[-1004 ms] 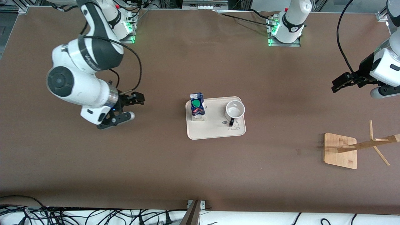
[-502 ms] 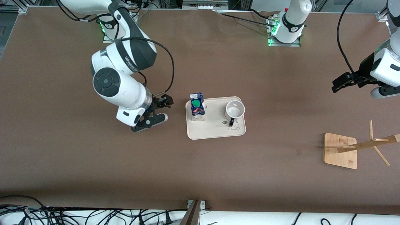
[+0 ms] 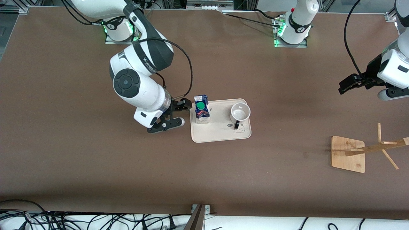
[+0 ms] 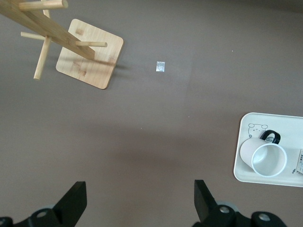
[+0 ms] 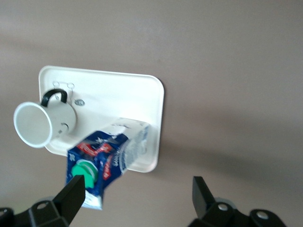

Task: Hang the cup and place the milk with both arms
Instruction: 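Close the right gripper around the milk carton's green-capped top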

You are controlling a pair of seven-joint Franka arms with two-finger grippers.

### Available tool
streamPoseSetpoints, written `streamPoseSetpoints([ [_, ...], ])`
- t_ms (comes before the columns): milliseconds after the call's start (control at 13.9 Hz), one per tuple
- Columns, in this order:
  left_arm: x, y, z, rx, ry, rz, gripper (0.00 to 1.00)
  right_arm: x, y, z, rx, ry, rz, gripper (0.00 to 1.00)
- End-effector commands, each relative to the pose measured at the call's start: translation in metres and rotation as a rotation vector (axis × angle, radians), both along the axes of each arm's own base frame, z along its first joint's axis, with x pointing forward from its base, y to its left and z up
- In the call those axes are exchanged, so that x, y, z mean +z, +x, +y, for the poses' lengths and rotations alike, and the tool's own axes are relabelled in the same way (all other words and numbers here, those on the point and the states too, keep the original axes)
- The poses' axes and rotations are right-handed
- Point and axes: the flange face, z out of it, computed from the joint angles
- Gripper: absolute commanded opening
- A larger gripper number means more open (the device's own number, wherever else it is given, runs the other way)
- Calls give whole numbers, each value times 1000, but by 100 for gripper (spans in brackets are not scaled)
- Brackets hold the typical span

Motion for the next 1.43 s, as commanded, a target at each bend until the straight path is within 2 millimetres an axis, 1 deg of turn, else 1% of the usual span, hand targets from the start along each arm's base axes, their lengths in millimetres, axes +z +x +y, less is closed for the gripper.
streamPoseSetpoints([
  [0, 7, 1, -1, -23, 18, 5, 100, -6, 0, 20, -122, 36, 21, 100],
  [72, 7, 1, 0, -21, 18, 5, 100, -7, 0, 23, -147, 49, 23, 100],
  [215, 7, 1, -1, -23, 18, 5, 100, -18, 0, 27, -153, 47, 36, 100],
  [358, 5, 1, 1, -11, 17, 8, 100, -21, -6, 41, -146, 57, 21, 100],
  [502, 7, 0, 1, -19, 16, 7, 100, -29, -12, 56, -134, 66, 9, 100],
  [645, 5, 0, 8, -9, 16, 10, 100, -40, -20, 75, -140, 73, -4, 100],
  [717, 5, -1, 5, -15, 15, 10, 100, -43, -22, 80, -148, 74, -6, 100],
  [860, 6, -1, 2, -20, 13, 8, 100, -50, -25, 85, -143, 74, -6, 100],
  [1075, 8, -1, -3, -27, 13, 5, 100, -56, -25, 85, -130, 68, -5, 100],
  [1219, 8, -2, 0, -24, 13, 4, 100, -59, -26, 84, -107, 60, -7, 100],
  [1362, 8, -2, 1, -23, 13, 5, 100, -66, -28, 83, -81, 51, -3, 100],
])
